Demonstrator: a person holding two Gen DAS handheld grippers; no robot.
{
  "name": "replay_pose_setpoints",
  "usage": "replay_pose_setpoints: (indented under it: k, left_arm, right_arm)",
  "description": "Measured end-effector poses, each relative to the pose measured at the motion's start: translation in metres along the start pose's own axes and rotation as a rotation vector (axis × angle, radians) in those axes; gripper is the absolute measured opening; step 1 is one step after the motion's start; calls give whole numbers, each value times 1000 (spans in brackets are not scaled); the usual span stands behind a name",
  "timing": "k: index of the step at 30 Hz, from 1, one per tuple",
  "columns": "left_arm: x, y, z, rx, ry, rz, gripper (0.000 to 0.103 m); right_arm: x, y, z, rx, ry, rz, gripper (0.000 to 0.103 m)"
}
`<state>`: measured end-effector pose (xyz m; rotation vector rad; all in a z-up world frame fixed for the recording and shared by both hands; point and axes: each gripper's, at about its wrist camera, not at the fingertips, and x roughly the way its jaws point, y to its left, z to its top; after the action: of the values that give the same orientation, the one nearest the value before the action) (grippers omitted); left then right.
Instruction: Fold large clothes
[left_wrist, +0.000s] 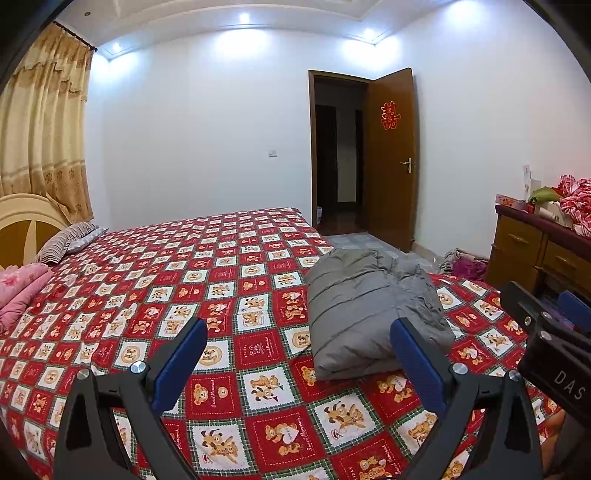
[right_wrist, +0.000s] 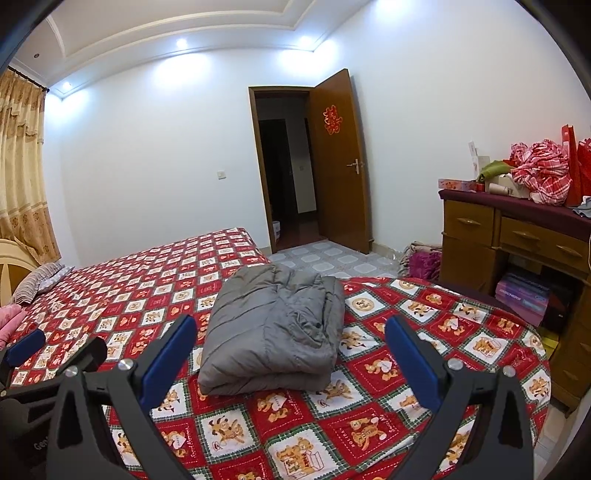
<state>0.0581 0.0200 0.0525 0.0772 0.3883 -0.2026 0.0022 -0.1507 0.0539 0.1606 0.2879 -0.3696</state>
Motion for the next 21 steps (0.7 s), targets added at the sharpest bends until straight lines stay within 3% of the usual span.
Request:
replay_pose_setpoints:
  k: [21]
  left_arm:
    - [1,1,1,-6,1,10,99]
  right_arm:
    - [0,-1,3,-3,-3,-1,103]
